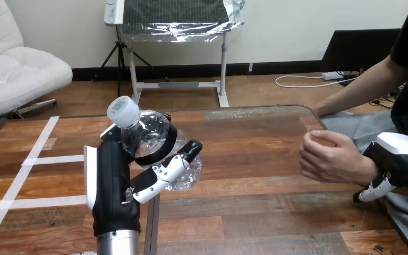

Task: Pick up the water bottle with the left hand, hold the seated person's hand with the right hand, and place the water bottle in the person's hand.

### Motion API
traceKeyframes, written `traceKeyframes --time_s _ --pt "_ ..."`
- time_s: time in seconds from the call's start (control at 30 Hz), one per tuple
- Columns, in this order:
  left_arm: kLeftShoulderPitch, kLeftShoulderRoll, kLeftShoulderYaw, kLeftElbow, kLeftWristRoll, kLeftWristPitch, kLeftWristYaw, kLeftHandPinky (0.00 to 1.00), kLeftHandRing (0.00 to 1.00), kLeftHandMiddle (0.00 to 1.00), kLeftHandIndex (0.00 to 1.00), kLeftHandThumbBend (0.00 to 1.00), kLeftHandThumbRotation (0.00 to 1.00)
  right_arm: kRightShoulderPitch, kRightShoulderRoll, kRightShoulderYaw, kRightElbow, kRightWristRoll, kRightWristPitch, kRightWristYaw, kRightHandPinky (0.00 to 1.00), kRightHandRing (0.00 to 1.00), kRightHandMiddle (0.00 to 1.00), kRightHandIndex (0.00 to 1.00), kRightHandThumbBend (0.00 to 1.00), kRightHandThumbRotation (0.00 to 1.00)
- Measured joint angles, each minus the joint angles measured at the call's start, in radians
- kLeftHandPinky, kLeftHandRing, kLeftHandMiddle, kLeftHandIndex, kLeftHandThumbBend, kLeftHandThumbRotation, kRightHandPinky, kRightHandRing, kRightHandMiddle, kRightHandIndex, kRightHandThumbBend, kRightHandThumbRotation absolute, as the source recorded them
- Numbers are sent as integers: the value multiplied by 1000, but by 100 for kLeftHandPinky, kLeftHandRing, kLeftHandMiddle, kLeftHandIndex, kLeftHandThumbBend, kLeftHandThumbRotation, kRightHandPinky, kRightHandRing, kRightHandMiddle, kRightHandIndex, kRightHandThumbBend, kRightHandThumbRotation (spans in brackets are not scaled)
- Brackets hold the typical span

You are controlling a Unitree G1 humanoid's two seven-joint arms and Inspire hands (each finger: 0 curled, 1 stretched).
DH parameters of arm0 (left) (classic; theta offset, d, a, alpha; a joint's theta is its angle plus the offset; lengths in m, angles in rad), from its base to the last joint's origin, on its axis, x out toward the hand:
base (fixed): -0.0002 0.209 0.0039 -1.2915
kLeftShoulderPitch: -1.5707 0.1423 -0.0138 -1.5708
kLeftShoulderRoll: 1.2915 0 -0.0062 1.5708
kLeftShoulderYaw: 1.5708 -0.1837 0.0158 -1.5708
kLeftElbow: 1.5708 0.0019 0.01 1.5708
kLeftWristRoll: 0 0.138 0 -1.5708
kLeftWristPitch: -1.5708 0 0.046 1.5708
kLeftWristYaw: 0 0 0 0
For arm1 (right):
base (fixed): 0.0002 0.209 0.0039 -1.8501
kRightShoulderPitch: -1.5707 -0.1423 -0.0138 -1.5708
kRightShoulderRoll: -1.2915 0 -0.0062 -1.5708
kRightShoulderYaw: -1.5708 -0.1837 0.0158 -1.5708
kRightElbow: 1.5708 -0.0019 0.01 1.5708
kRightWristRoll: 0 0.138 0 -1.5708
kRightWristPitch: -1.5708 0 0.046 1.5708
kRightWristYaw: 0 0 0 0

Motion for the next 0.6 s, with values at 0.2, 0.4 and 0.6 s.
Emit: traceKeyframes --time_s 0.2,0.4,0.6 --pt "-14 -1 -3 0 2 16 -2 37 41 46 49 62 0 10 -4 -12 -19 0 -13 -12 15 22 31 34 67 0" --pt "-26 -1 -7 0 2 33 -6 38 41 46 49 62 0 23 -13 -20 -36 1 -31 -18 16 22 31 34 69 0" --pt "-37 -2 -14 0 10 53 -13 38 41 45 49 61 0 34 -23 -21 -65 -4 -33 -17 17 22 31 34 70 0"
